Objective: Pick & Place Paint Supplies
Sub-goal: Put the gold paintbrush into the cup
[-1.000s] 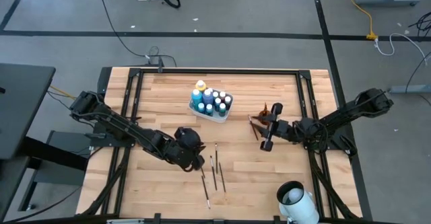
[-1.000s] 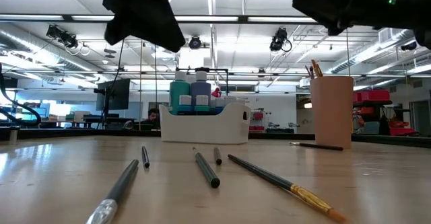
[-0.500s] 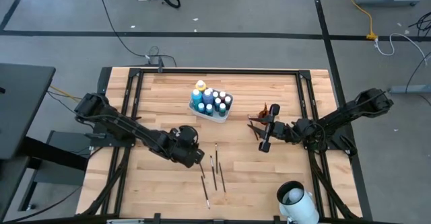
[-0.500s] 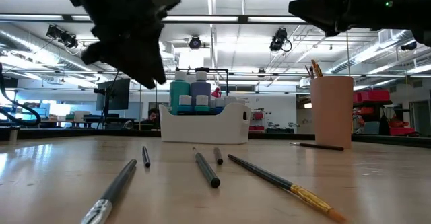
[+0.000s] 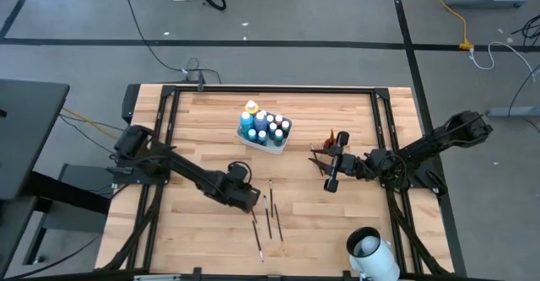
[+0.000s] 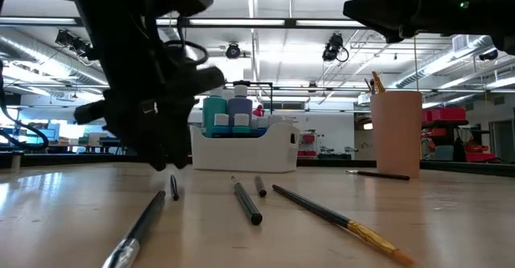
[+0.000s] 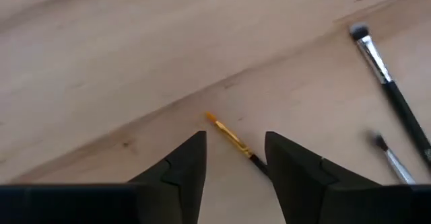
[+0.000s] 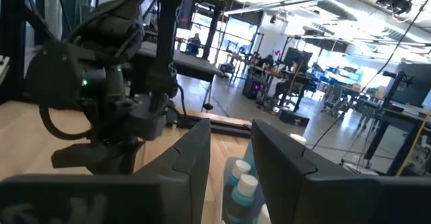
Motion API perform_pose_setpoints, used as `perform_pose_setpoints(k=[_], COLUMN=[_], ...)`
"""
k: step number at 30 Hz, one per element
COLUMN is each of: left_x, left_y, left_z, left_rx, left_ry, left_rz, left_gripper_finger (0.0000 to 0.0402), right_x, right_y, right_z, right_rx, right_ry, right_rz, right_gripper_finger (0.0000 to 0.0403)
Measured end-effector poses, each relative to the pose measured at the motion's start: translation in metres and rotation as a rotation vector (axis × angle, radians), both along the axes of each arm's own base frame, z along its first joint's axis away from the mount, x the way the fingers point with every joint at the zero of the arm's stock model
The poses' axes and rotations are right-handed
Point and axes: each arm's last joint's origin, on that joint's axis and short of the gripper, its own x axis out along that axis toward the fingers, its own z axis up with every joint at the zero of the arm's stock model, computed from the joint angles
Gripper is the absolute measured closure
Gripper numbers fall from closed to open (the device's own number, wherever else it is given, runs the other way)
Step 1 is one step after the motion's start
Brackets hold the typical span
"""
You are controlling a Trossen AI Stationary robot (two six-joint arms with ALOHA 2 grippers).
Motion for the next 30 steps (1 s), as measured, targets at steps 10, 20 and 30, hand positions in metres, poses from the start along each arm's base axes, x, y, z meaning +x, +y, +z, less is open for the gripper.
perform_pose_setpoints(k=[10, 20, 30], left_x=[0.001, 0.004, 0.004], left_y=[0.004, 0.015, 0.013], left_z=[-0.008, -0.009, -0.009], left_rx=[0.060, 0.014, 0.006], left_ry=[-0.015, 0.028, 0.032], left_rz=[0.080, 0.074, 0.062], left_gripper_finger=[0.0266, 0.0330, 0.0395], right_x=[0.000, 0.000, 0.000], right_y=[0.000, 0.000, 0.000], right_z=[0.000, -0.001, -0.001], right_rx=[-0.003, -0.005, -0.005], right_ry=[0.005, 0.011, 0.011], right_rz=[0.005, 0.005, 0.004], right_gripper_finger=[0.0289, 0.0289, 0.0289])
